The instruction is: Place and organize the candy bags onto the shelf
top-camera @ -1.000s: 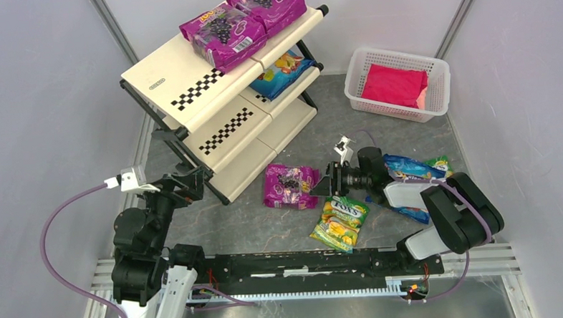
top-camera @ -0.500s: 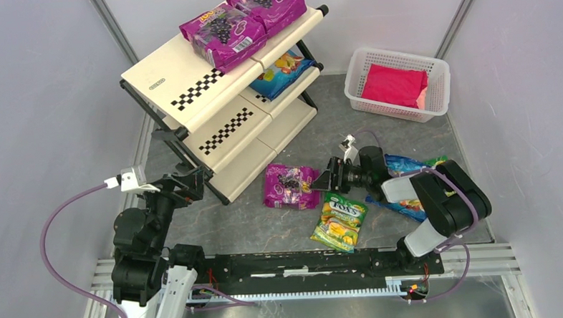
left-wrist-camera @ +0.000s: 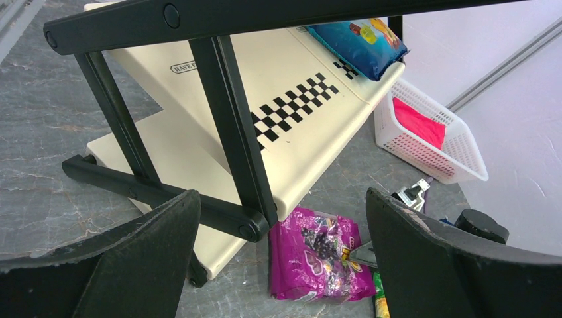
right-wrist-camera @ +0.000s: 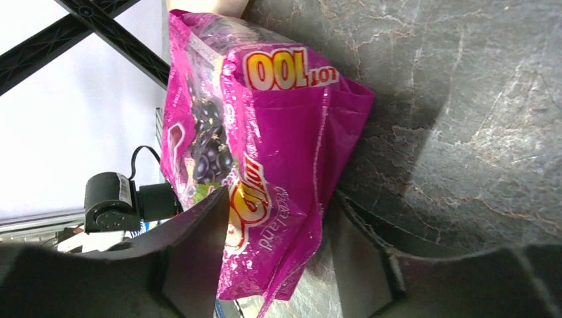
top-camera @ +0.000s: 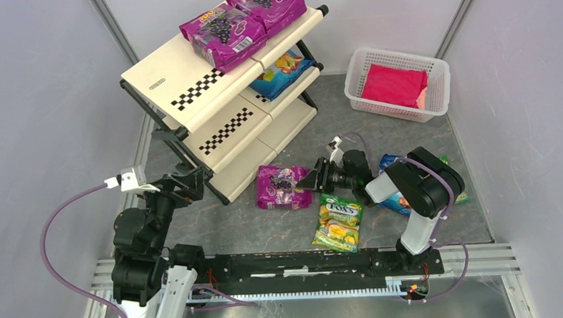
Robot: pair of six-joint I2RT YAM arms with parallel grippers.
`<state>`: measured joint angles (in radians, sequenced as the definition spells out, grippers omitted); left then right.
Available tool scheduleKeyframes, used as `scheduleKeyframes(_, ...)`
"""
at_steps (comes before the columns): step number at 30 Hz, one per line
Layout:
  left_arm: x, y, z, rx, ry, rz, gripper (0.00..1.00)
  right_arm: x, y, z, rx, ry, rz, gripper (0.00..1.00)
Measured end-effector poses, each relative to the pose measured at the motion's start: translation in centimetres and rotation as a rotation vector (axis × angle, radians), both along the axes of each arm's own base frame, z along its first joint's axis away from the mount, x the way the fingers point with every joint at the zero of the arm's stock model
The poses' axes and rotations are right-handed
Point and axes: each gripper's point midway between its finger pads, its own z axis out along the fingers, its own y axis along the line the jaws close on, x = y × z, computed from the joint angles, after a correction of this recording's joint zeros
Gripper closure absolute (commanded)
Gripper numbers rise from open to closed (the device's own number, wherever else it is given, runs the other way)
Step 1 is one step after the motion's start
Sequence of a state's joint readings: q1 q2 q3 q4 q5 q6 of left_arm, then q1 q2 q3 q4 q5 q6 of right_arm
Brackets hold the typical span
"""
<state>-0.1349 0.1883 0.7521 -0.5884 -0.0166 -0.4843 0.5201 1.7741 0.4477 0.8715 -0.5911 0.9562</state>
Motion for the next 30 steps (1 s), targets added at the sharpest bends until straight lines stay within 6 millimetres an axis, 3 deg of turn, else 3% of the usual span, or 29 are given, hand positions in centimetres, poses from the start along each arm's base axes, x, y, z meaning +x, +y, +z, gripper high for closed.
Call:
scheduleKeyframes(6,0.0,0.0,0.0,0.001,0.001,0.000,0.00,0.1,0.4,-0.4,0.000,0.016,-0.022,0.67)
scheduleKeyframes(13,0.0,0.0,0.0,0.000,0.002,0.000,0.00,0.3,1.0,1.0,0.052,-0.016,-0.017,0.99)
scheduleKeyframes(20,0.0,0.0,0.0,0.000,0.003,0.000,0.00,-0.4,0.9,3.0,0.090,-0.056,-0.007,1.00)
scheduleKeyframes(30,0.1,0.0,0.0,0.000,0.002,0.000,0.00,-2.1,0.1,8.4,0.150,-0.164,0.017,1.00)
